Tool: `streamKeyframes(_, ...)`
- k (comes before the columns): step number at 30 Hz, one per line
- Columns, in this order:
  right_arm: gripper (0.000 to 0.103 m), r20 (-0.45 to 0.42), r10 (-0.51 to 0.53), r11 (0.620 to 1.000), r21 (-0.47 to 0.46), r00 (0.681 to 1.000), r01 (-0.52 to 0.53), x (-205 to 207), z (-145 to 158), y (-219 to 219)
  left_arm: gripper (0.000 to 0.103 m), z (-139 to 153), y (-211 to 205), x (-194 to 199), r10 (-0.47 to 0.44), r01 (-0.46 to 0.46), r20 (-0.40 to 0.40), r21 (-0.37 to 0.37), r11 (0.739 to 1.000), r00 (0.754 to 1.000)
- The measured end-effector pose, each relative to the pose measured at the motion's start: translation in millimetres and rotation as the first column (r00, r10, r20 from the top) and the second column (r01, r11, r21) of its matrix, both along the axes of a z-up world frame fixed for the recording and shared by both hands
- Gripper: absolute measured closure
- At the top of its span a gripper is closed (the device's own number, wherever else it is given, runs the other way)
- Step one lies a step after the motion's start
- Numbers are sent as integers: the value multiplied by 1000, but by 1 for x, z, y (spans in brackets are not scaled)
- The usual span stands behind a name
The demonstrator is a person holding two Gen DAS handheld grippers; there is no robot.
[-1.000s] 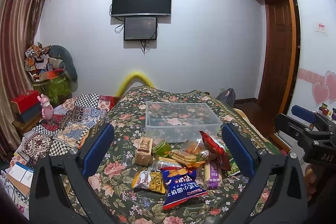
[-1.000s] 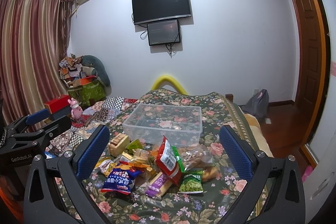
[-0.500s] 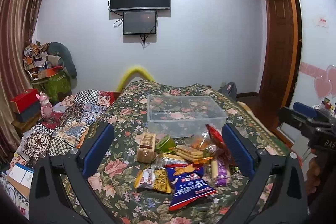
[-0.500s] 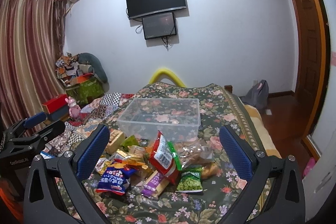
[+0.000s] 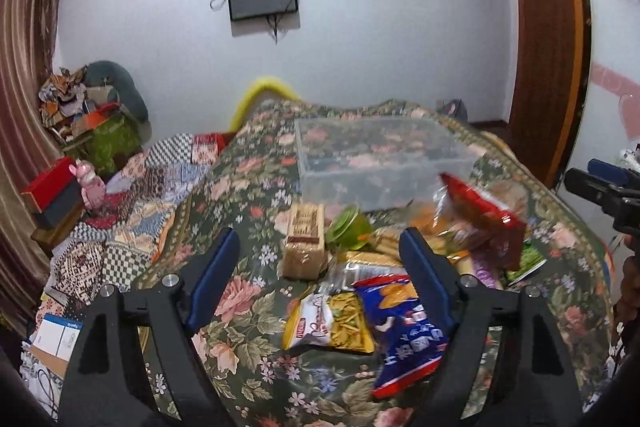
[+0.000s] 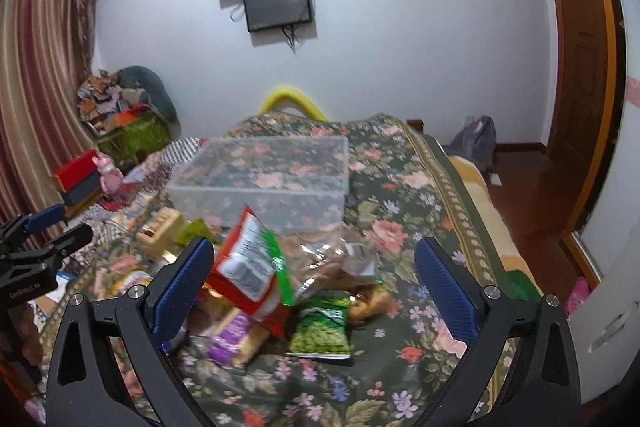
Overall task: Organize snacks
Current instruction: 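Grasp the wafer bar pack with the left tool while the right tool grasps the clear snack bag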
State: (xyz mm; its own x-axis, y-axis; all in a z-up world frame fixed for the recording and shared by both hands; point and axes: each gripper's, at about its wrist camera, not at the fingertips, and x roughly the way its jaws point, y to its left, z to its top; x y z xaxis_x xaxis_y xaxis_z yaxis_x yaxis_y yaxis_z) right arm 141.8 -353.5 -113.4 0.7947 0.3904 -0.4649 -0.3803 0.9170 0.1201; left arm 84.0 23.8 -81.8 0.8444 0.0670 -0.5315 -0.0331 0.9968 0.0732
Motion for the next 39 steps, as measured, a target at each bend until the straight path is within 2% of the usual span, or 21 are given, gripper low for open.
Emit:
streamKeyframes(5,11,-85,7,1000,7,996,-7,24,-11,-6,31,-18,14,34,-1,-1,-80,-29,1000,997)
streamKeyframes(7,18,-112,11,1000,3,994,-11,34,-15,-6,36,-26,18,47,-4,0,-113,-34,999,994)
streamKeyframes(15,19,-183,70,997,-5,981,-72,55,-27,1,52,-55,36,93,-15,-12,-253,-106,994,967)
streamKeyframes(21,19,-227,115,992,-31,967,-125,68,-38,15,52,-68,35,110,-34,5,-287,-100,995,957)
streamKeyframes(26,13,-245,111,990,-60,963,-130,78,-45,17,53,-84,39,122,-33,-3,-336,-108,994,941)
streamKeyframes(30,7,-299,122,988,-56,946,-146,90,-52,16,59,-94,42,130,-45,-3,-364,-130,992,930)
streamKeyframes(34,6,-332,136,986,-43,934,-159,99,-58,15,64,-97,43,131,-31,-12,-357,-116,993,933)
streamKeyframes(39,15,-318,149,986,-20,936,-164,98,-56,11,66,-94,43,130,-21,-15,-352,-100,995,936)
